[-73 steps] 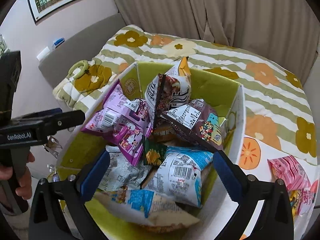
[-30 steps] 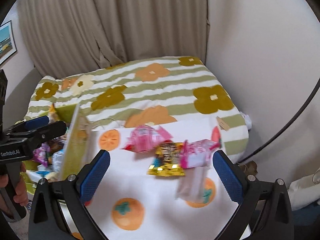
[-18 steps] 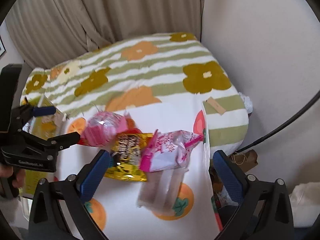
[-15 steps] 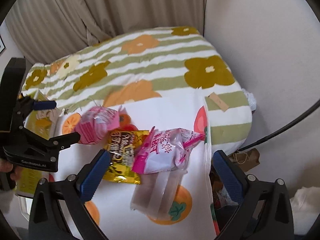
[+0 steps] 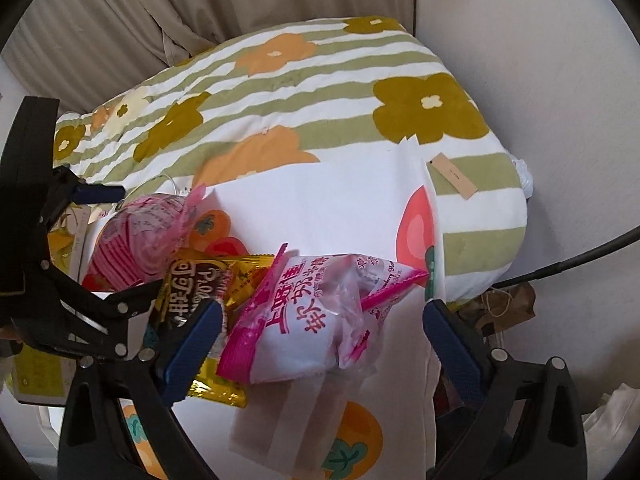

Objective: Organize snacks
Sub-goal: 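Grasp the pink striped bag with the left tool while the right tool grasps the pink Oishi bag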

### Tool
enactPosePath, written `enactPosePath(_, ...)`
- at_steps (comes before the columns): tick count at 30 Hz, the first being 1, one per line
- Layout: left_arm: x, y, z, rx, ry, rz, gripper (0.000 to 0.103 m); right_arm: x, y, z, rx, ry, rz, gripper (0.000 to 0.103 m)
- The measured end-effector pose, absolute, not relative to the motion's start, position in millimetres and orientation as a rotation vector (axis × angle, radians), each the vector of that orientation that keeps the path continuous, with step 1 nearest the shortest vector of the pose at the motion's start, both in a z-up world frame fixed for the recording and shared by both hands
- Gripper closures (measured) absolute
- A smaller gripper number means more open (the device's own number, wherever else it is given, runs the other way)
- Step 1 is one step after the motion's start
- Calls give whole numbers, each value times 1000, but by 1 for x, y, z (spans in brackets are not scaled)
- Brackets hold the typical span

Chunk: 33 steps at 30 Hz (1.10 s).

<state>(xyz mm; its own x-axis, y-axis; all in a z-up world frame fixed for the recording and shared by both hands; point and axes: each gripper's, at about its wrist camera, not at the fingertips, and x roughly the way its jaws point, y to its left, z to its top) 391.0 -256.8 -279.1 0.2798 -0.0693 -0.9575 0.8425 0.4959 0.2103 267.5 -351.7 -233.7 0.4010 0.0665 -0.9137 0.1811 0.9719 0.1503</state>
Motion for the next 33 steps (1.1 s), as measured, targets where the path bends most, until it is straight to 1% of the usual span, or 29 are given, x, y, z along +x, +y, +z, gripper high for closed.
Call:
enactPosePath(4, 394, -257, -282, 843, 1124, -723, 21, 272, -354, -242, 254, 1176, -67, 4)
enactPosePath(8, 397, -253, -281, 813, 1135, -706, 27, 273, -354, -252, 267, 1197, -56, 4)
enactPosePath(13, 399, -247, -279, 765, 1168, -677, 30, 277, -358, -260, 280, 1206, -37, 5)
enactPosePath(15, 399, -243, -279, 745, 1186, -664, 30, 278, -356, -261, 277, 1209, -29, 10)
enactPosePath(16, 398, -242, -279, 738, 1192, -661, 31, 280, -356, -263, 282, 1214, -19, 16)
enactPosePath(17, 397, -240, -279, 730, 1200, -656, 31, 281, -357, -266, 289, 1222, -11, 18)
enactPosePath(22, 394, -230, -276, 646, 1251, -609, 32, 282, -351, -273, 262, 1233, -1, 21)
enactPosePath(23, 393, -229, -276, 635, 1253, -599, 32, 282, -350, -274, 257, 1230, -1, 31)
enactPosePath(24, 392, -227, -276, 624, 1255, -591, 32, 281, -349, -273, 241, 1225, -4, 32)
enactPosePath(26, 392, -224, -274, 588, 1262, -575, 33, 281, -348, -270, 234, 1209, 5, 44)
enactPosePath(32, 390, -216, -266, 519, 1270, -536, 34, 278, -350, -265, 235, 1190, 24, 55)
enactPosePath(33, 389, -215, -262, 510, 1263, -533, 34, 278, -351, -264, 243, 1186, 23, 55)
